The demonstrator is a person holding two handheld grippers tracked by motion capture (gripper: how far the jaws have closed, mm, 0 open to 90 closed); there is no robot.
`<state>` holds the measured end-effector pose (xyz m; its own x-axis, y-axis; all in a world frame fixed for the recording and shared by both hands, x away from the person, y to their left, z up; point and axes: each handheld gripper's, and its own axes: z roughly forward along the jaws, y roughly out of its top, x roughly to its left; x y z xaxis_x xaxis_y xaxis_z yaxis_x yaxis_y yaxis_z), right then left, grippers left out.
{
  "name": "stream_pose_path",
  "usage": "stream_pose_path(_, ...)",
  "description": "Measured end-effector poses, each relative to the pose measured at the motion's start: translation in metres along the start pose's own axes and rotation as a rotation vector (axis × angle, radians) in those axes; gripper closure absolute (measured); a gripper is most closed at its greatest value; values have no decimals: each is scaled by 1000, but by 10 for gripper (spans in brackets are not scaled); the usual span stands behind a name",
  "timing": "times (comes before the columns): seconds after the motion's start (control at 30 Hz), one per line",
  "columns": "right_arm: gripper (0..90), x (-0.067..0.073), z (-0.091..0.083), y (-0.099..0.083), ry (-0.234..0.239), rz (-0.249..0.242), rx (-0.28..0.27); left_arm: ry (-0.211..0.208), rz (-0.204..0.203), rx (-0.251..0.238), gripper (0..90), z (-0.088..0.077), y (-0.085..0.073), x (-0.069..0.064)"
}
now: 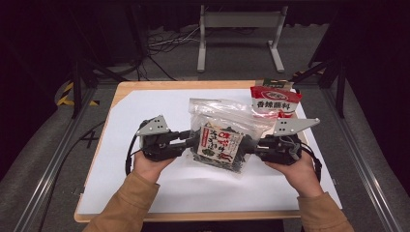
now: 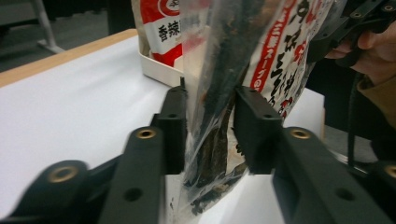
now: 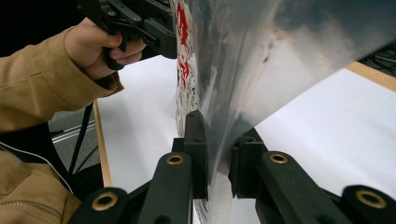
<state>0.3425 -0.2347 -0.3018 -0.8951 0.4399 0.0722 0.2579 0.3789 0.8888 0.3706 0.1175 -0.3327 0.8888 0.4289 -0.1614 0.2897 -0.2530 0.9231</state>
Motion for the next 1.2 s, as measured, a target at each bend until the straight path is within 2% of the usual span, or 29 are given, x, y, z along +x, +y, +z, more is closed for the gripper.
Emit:
stream_pose_path(0.13,796,4,-6,3,-15,-24,-14,-12,10,5,486,-3,1,3)
stream_pose_path(0.2,796,4,-10,4,-32,-36,-17,-17,-4,11,447,-4,0,3)
stream_pose_path(0.4,795,5,-22,8,-62,-64,-16,3,-3,47,352,-9,-2,10)
stream_pose_path(0.63,794,0,-34,12,-98,-80,-1,42,19,64,312,-16,-5,16)
stream_pose_path(0.83,793,-5,-48,21,-142,-104,13,62,1,74,270,-23,-9,23)
stream_pose_path(1.2,792,-16,-67,32,-200,-108,25,102,-13,78,241,-33,-13,33)
